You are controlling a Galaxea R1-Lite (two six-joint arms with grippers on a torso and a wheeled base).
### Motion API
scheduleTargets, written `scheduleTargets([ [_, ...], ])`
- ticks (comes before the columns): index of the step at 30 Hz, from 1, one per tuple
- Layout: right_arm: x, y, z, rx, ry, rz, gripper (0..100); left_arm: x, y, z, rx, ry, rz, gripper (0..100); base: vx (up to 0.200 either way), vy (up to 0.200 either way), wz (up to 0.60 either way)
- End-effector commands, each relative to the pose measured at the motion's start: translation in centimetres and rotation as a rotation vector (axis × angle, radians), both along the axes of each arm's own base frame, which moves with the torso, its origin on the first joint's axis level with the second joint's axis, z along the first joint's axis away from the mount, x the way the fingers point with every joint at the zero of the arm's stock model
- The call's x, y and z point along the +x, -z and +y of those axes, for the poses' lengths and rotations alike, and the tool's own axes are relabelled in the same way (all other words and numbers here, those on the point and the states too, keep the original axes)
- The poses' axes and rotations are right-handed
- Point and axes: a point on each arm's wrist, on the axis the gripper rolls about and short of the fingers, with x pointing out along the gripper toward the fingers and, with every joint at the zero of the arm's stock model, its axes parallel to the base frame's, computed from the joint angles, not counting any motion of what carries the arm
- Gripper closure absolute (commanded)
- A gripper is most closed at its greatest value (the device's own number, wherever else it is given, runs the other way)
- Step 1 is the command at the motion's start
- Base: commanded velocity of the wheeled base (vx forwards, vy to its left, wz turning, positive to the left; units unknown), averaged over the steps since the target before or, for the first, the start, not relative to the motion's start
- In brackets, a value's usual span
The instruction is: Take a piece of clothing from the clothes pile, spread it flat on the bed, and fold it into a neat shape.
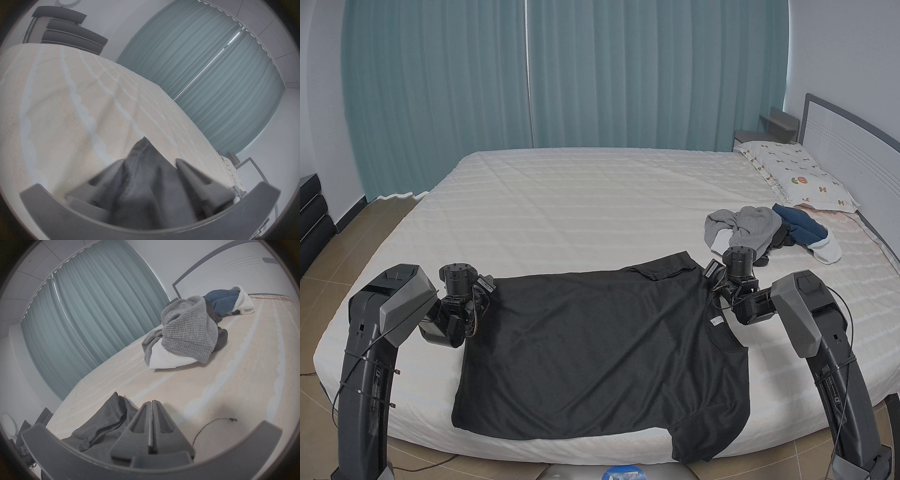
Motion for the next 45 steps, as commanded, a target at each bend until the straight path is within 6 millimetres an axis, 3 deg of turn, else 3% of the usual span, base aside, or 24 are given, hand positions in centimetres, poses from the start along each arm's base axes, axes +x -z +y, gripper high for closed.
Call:
scheduleTargets([
  [1,0.0,0.0,0.2,0.0,-0.004,-0.002,100,0.6,0.3,0.0,0.007,-0.028,-0.017,100,0.0,0.0,0.0],
  [7,0.1,-0.6,0.1,0.002,0.016,-0.058,100,1.1,0.0,0.1,0.016,-0.06,-0.039,100,0.0,0.0,0.0],
  [16,0.4,-1.8,-0.6,0.008,0.029,-0.141,100,2.0,-1.8,0.6,-0.03,-0.14,-0.168,100,0.0,0.0,0.0],
  [24,0.5,-2.9,-1.0,0.015,0.026,-0.173,100,2.8,-1.4,1.2,-0.017,-0.187,-0.194,100,0.0,0.0,0.0],
  [37,0.4,-2.6,-0.5,0.013,0.016,-0.158,100,2.8,-0.8,1.4,-0.001,-0.199,-0.163,100,0.0,0.0,0.0],
  [38,0.4,-2.6,-0.5,0.013,0.016,-0.158,100,2.8,-0.8,1.4,-0.001,-0.199,-0.16,0,0.0,0.0,0.0],
  [45,-1.2,-3.7,-0.8,0.004,0.011,-0.1,100,1.9,-1.1,1.6,-0.002,-0.202,-0.132,0,0.0,0.0,0.0],
])
